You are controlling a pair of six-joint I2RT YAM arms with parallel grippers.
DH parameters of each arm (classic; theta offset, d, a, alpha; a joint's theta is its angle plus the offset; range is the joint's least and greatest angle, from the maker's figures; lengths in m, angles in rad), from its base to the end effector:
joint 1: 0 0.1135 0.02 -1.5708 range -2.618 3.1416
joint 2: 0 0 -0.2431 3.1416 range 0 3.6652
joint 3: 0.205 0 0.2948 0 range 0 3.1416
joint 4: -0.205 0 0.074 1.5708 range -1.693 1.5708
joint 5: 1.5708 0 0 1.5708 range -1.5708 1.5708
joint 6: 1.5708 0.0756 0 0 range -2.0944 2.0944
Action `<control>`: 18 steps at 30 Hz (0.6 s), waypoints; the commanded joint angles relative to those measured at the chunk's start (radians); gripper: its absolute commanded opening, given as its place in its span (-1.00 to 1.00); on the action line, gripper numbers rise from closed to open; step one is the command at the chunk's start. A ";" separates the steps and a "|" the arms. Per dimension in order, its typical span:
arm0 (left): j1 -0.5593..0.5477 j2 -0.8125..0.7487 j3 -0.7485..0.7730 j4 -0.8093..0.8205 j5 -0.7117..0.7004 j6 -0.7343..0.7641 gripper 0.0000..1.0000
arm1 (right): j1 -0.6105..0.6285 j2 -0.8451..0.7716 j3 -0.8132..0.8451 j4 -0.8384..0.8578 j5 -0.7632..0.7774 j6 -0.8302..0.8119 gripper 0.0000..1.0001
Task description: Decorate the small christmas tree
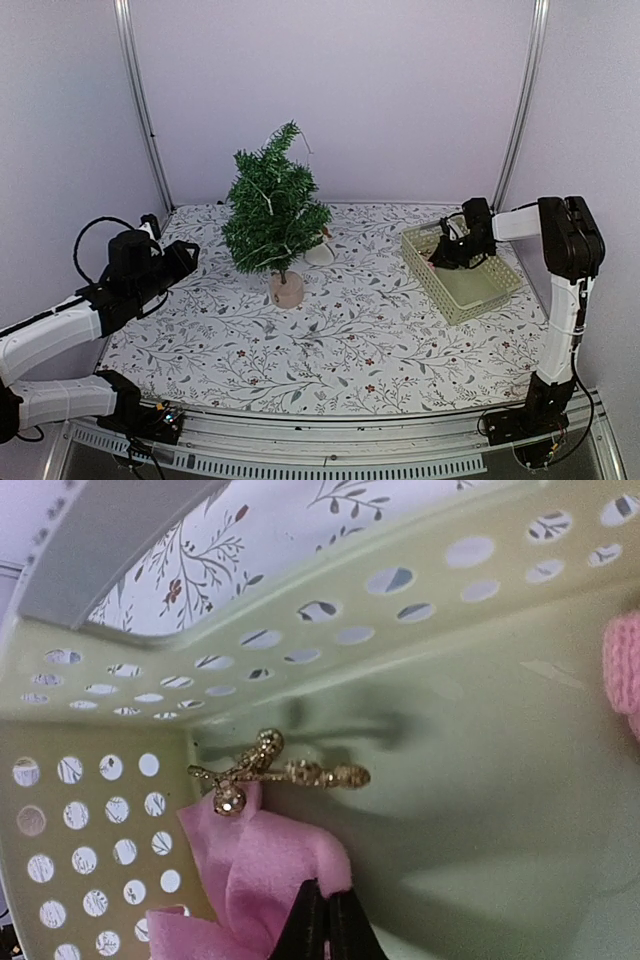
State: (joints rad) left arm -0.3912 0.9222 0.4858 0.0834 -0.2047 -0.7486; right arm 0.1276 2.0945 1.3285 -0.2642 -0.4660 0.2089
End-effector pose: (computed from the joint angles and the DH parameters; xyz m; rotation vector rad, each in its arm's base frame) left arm 0.2823 -0.0998 0.1885 -0.4847 1.8968 -0.5658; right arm 0.4559 0.0927 0.0458 -0.0650 2.5996 0.7275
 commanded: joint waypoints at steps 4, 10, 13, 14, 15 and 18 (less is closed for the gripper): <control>0.018 -0.059 0.065 -0.048 -0.033 0.074 -0.11 | -0.003 -0.215 -0.059 0.015 0.061 -0.019 -1.00; 0.028 -0.066 0.152 -0.144 -0.035 0.209 -0.10 | -0.004 -0.389 -0.120 0.083 0.086 -0.044 -1.00; 0.031 -0.058 0.215 -0.183 -0.009 0.282 -0.08 | -0.004 -0.453 -0.121 0.102 0.034 -0.064 -1.00; 0.032 -0.055 0.233 -0.189 0.004 0.303 -0.07 | -0.003 -0.469 -0.121 0.114 0.012 -0.066 -1.00; 0.032 -0.053 0.250 -0.191 0.023 0.325 -0.07 | -0.004 -0.497 -0.123 0.130 -0.020 -0.068 -1.00; 0.033 -0.049 0.297 -0.187 0.099 0.382 -0.06 | -0.004 -0.560 -0.123 0.177 -0.138 -0.061 -1.00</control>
State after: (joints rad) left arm -0.3714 0.8661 0.7193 -0.0753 -0.1947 -0.4873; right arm 0.1276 1.6131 1.2228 -0.1623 -0.4591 0.1608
